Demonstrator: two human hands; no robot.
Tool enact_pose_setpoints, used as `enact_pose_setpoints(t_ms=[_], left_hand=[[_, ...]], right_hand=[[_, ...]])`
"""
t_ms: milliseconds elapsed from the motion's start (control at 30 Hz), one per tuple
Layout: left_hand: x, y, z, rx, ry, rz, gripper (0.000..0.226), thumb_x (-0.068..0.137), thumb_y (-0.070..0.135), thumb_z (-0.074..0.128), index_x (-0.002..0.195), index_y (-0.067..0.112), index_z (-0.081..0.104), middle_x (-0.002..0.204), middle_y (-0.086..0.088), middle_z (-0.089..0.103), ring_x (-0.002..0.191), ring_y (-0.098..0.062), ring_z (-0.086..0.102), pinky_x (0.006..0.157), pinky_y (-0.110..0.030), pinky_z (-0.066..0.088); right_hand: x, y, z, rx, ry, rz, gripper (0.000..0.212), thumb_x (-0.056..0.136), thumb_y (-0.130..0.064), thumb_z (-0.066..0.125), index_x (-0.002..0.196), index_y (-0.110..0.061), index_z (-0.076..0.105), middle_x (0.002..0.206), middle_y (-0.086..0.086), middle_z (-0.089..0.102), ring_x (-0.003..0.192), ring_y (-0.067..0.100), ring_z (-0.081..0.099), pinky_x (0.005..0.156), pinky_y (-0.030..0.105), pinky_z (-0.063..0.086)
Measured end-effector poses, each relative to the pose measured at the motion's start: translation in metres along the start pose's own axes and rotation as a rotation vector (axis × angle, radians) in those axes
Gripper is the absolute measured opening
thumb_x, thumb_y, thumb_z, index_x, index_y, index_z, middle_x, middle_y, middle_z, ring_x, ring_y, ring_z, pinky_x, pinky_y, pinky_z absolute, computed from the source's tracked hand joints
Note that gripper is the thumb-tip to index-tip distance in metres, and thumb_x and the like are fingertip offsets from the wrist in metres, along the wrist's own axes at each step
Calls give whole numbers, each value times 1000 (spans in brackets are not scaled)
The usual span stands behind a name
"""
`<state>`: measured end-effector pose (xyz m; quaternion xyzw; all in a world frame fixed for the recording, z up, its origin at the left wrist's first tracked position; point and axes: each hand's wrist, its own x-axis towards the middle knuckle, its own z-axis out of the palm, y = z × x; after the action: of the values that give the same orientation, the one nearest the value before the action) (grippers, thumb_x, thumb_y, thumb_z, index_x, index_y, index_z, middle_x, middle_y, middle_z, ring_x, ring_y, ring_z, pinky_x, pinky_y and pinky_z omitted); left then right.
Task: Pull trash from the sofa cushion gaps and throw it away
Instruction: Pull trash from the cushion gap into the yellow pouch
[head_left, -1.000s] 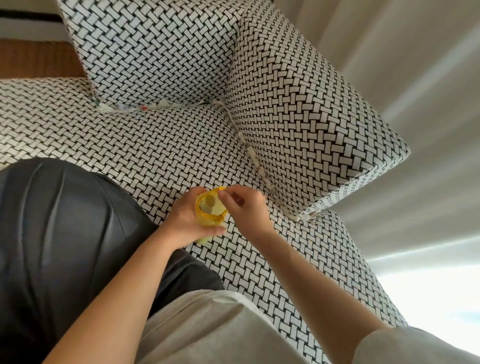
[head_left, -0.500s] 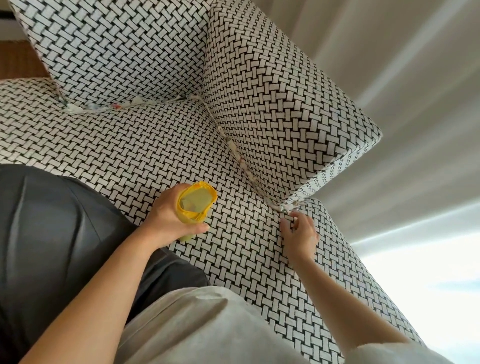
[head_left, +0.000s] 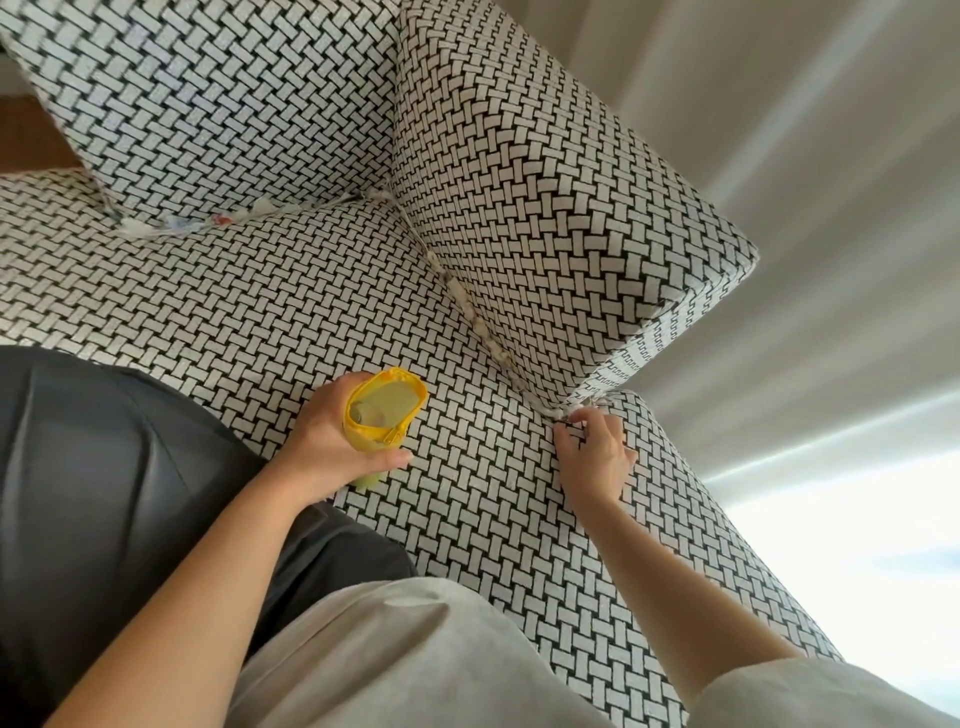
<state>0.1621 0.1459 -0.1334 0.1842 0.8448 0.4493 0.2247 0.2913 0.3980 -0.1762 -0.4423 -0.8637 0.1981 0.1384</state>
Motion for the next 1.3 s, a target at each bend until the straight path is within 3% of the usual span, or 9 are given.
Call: enact_pose_setpoints(t_ms=[133, 433, 600, 733, 800, 867, 1000, 1133, 1300], left_hand=[[-1, 2, 0, 14, 2, 2, 81, 59, 27, 85, 126, 30, 40, 117, 5, 37, 111, -13, 39, 87, -29, 35], [-2, 2, -2, 7, -5, -6, 80, 60, 27, 85, 126, 31, 41, 120, 2, 39, 113, -15, 40, 89, -29, 35], [-5, 3, -4, 5, -24, -11, 82, 61, 29, 84, 129, 30, 39, 116, 7, 37, 114, -15, 40, 94, -33, 37], [-5, 4, -4, -11, -27, -6, 81, 60, 29, 84, 128, 31, 39, 116, 7, 37, 115, -15, 41, 95, -33, 38], [-5, 3, -5, -12, -28, -13, 82, 60, 30, 84, 128, 31, 39, 115, 7, 37, 115, -15, 40, 97, -33, 37], [-5, 2, -5, -17, -29, -15, 83, 59, 31, 85, 127, 32, 39, 115, 8, 36, 116, -14, 40, 97, -34, 37], [-5, 2, -5, -11, -36, -5, 83, 58, 34, 85, 126, 33, 39, 117, 8, 36, 117, -13, 38, 93, -29, 34], [-5, 3, -5, -26, -18, -19, 91, 56, 34, 86, 132, 29, 37, 118, 10, 34, 122, -16, 36, 102, -37, 35], [-7, 4, -5, -38, -28, -36, 92, 56, 34, 86, 132, 30, 36, 118, 12, 33, 124, -17, 35, 103, -40, 35]], right_hand=[[0, -1, 0, -21, 17, -37, 19, 88, -29, 57, 105, -23, 64, 100, -1, 58, 66, 12, 50, 87, 35, 33], [7, -5, -11, -255, -213, -58, 34, 93, -41, 41, 121, -25, 54, 113, -5, 46, 74, 11, 51, 95, 39, 31], [12, -12, -16, -273, -242, -61, 31, 92, -42, 47, 114, -23, 55, 116, -3, 46, 79, 13, 49, 98, 40, 32], [1, -8, -7, -42, -114, -159, 13, 90, -25, 55, 98, -19, 64, 100, -5, 58, 72, 12, 53, 91, 41, 41], [-13, -6, -2, 94, -66, -231, 8, 88, -15, 58, 88, -15, 66, 88, -6, 58, 67, 14, 56, 79, 43, 48], [-28, -13, 1, 230, -101, -248, 6, 86, -11, 60, 85, -14, 65, 81, -6, 56, 64, 14, 55, 64, 34, 53], [-46, -63, 2, 459, -247, -253, 17, 90, -15, 56, 74, -20, 60, 63, -4, 52, 51, 5, 41, 47, 13, 32], [-48, -130, -7, 652, -260, -363, 17, 91, -15, 55, 83, -8, 67, 64, -3, 57, 51, 1, 42, 47, 12, 34], [-49, -132, 5, 584, -321, -408, 18, 93, -17, 51, 89, -9, 66, 71, -6, 55, 57, 0, 44, 53, 11, 36]])
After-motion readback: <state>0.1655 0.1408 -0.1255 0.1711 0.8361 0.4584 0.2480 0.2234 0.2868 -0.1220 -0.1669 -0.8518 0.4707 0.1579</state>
